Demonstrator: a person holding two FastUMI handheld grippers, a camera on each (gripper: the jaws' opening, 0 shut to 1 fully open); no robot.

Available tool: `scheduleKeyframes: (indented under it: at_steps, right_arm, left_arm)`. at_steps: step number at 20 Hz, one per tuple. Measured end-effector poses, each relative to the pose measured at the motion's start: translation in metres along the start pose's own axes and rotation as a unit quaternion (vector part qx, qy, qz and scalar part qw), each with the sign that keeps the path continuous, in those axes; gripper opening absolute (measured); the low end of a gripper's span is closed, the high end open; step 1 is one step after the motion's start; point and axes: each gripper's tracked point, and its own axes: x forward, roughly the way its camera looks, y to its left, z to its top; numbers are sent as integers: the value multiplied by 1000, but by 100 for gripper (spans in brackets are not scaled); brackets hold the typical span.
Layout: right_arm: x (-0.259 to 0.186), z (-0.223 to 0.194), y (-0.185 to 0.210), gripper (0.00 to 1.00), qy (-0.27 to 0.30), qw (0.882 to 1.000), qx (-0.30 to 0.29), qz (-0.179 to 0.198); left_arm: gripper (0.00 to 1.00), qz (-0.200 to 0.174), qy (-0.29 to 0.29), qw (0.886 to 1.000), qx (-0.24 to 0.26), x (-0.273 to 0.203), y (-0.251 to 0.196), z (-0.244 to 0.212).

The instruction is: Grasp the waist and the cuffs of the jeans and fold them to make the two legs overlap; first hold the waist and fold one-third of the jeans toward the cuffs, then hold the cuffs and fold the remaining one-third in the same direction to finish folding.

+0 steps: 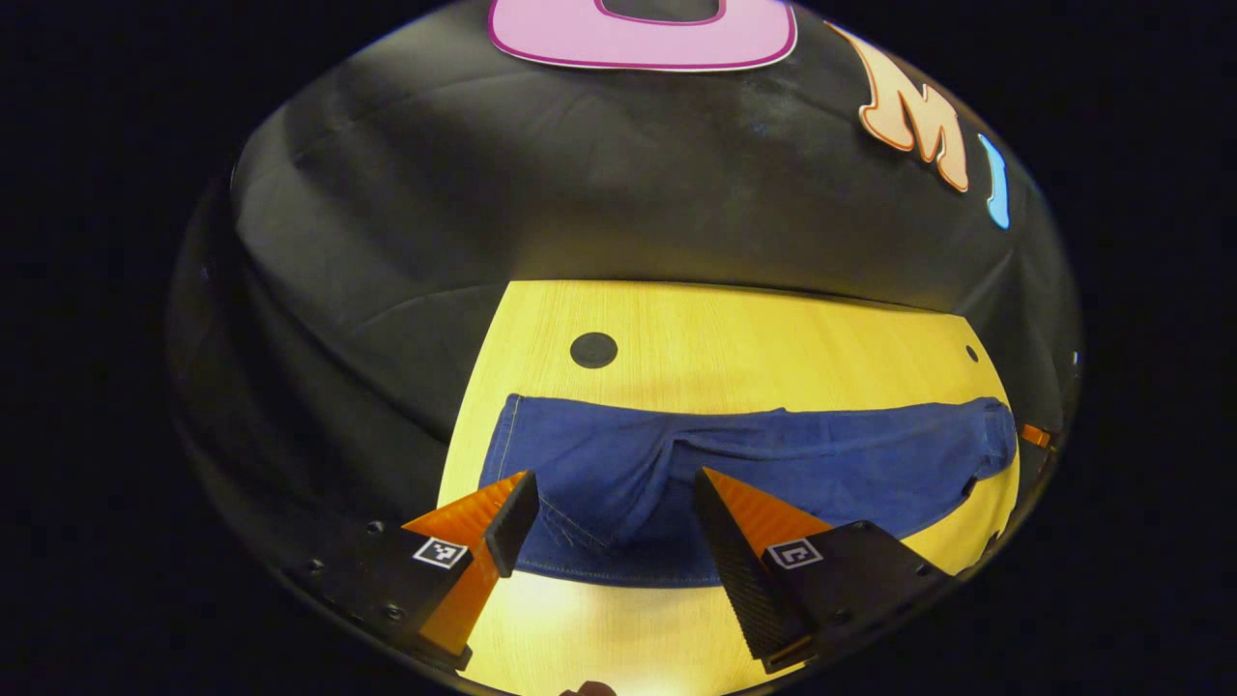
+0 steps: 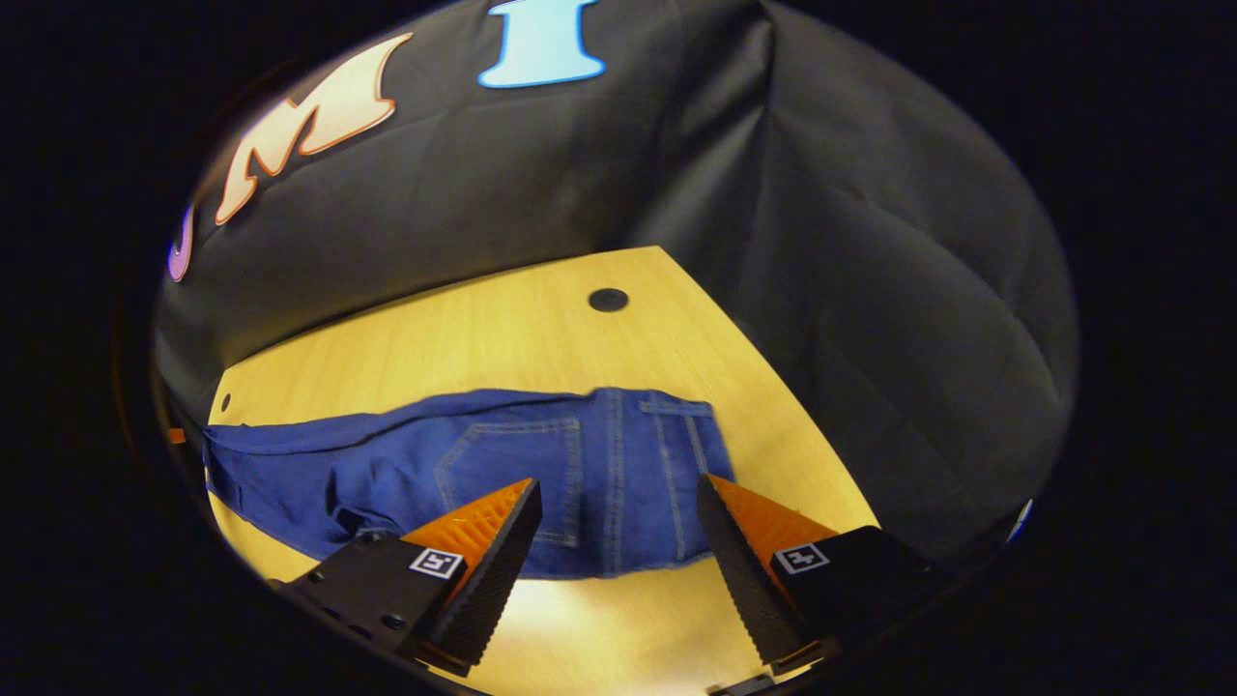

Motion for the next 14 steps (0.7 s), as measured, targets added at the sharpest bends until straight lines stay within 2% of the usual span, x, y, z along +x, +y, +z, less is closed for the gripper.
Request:
scheduleKeyframes:
  at_steps: [4,14]
  right_arm:
    - [11,-28,-35,100,24,1000,3,2]
    - [55,-52,-32,98,70,996,4,59]
  left_arm:
    - [96,0,-8,1000,-15,-4,4,4]
    - [96,29,-20,998,-54,2,16,15]
